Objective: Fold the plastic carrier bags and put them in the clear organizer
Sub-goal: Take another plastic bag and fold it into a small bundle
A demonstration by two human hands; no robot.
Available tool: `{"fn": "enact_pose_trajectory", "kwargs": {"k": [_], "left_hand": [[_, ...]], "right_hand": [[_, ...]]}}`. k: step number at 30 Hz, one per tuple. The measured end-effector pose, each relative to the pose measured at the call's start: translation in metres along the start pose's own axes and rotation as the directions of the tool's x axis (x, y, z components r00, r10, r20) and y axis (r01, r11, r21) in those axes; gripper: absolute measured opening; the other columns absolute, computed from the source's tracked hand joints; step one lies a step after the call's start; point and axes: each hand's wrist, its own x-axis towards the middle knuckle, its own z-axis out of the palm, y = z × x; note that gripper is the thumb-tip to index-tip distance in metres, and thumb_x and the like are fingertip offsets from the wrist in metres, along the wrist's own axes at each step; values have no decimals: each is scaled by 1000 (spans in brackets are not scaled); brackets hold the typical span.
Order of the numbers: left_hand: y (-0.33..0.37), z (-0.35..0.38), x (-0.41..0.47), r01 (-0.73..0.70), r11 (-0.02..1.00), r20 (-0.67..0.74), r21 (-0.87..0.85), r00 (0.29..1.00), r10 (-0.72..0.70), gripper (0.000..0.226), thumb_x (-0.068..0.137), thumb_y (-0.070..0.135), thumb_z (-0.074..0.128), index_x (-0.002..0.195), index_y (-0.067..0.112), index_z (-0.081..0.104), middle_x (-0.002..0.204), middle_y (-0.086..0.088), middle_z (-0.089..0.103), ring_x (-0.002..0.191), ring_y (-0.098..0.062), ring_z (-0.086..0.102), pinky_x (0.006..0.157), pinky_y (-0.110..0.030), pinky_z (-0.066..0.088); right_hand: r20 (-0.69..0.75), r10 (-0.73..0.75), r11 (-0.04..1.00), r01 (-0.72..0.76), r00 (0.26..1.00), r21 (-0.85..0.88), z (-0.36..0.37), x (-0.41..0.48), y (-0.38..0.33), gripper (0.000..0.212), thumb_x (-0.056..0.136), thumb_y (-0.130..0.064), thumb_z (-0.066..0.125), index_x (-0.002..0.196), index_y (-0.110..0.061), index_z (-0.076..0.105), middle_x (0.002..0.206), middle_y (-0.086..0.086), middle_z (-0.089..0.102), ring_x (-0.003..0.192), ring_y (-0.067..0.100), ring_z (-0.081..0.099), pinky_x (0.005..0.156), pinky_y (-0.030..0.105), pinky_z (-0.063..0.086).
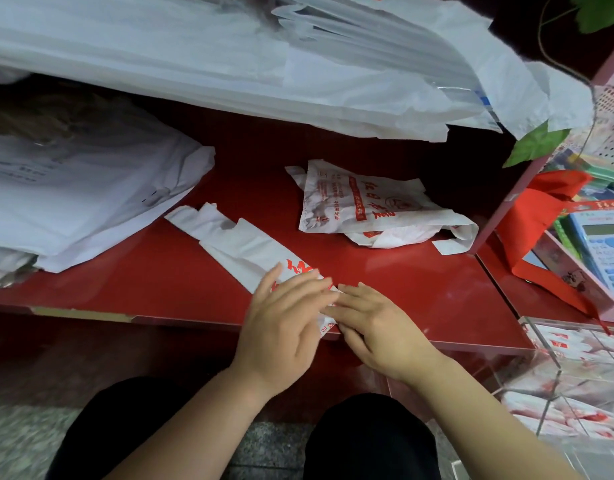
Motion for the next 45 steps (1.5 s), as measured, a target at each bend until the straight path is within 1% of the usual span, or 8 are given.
{"fn": "enact_pose_trajectory", "kwargs": {"k": [7,19,24,28,33,35,38,45], "left_hand": [[-4,19,29,257,882,481,396,760,-437,47,101,25,20,148,22,15,155,5,12,143,-8,4,113,-29,-7],[-86,-31,39,390,680,399,621,589,-703,51,100,32,18,149,25,5,157,2,-4,143,-12,-4,114,-37,-3],[-92,-48,30,412,650,273,638,669,-692,47,99,35,26,145,23,28,153,0,22,142,-17,10,113,-34,-2],[-86,-59,4,349,717,80,603,868,-490,22,82,26,68,95,9,73,93,-11,66,101,-35,54,96,-35,19],[-73,-69,-14,282,808,71,518,927,-369,16,58,15,82,56,11,66,75,-7,61,80,-32,58,88,-33,26],[-62,-68,-7,257,851,92,458,939,-333,8,69,14,70,75,10,69,101,-14,65,102,-36,59,102,-34,22],[-53,-52,8,253,873,304,416,867,-396,60,85,36,23,139,17,38,151,0,26,142,-15,16,111,-25,-4],[-67,-38,12,170,832,569,528,657,-495,58,99,44,16,149,21,-4,156,6,-9,141,-6,-12,112,-28,-10]], "right_hand": [[80,-4,975,21,997,-223,2,-11,-3,40,97,-36,20,123,-20,46,124,2,60,114,26,58,102,39,35],[81,137,977,-121,987,-175,-4,-8,-12,60,98,-50,12,114,-23,63,121,-5,62,119,23,52,105,37,20],[-79,292,921,-302,953,-246,-9,6,-26,37,84,-39,38,77,-30,74,93,-15,71,95,19,67,83,50,49],[-77,351,869,-355,933,-344,-16,21,-18,5,57,-29,65,55,-29,70,75,-12,72,77,23,69,66,41,54],[261,377,896,-278,889,-346,-21,36,-3,27,95,-21,42,117,-28,57,132,-13,49,118,19,39,90,28,28],[298,342,921,-255,891,-294,-24,44,-3,31,99,-24,35,123,-28,53,137,-12,45,117,18,38,92,27,28],[376,336,939,-279,864,-199,-30,49,-2,35,100,-27,33,131,-30,49,144,-13,37,130,16,29,101,24,21],[497,392,920,-345,774,-188,-43,52,-14,47,95,-47,34,136,-26,42,150,-13,26,141,12,7,112,35,4]]}}
